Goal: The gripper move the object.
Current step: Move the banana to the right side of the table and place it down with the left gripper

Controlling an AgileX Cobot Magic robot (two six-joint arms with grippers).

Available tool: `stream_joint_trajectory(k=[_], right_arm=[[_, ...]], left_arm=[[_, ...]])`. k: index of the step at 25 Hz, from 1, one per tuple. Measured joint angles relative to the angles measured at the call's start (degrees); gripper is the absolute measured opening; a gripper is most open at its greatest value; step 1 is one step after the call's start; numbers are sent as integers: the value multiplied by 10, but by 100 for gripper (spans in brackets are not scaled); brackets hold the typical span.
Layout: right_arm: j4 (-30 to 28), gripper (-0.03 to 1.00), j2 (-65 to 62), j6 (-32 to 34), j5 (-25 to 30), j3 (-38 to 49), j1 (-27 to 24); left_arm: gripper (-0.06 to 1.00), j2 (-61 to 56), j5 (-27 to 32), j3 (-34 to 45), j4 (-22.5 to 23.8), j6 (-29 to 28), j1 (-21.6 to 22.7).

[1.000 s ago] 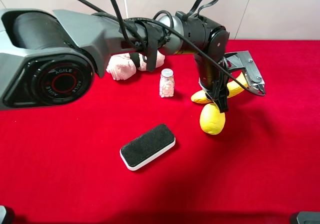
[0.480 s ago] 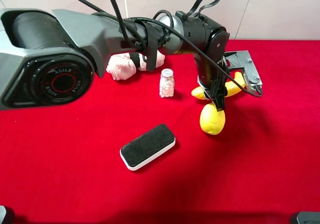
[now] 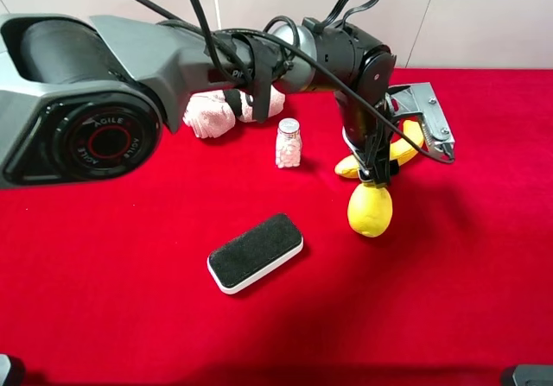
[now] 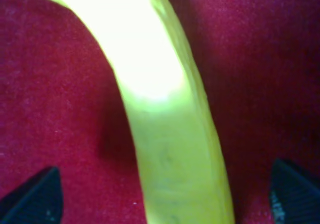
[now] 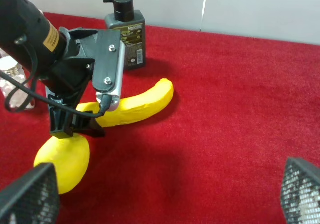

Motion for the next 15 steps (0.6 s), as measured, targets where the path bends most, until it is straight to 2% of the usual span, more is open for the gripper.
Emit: stream_joint_trajectory(k=[5, 9, 15], right_arm=[[0, 69, 0, 0, 0, 0, 0], [0, 69, 0, 0, 0, 0, 0], [0, 69, 0, 0, 0, 0, 0]], left_arm=[[96, 0, -6, -2, 0, 0, 1], [97, 0, -6, -2, 7, -1, 1], [98, 0, 6, -2, 41, -1, 1]])
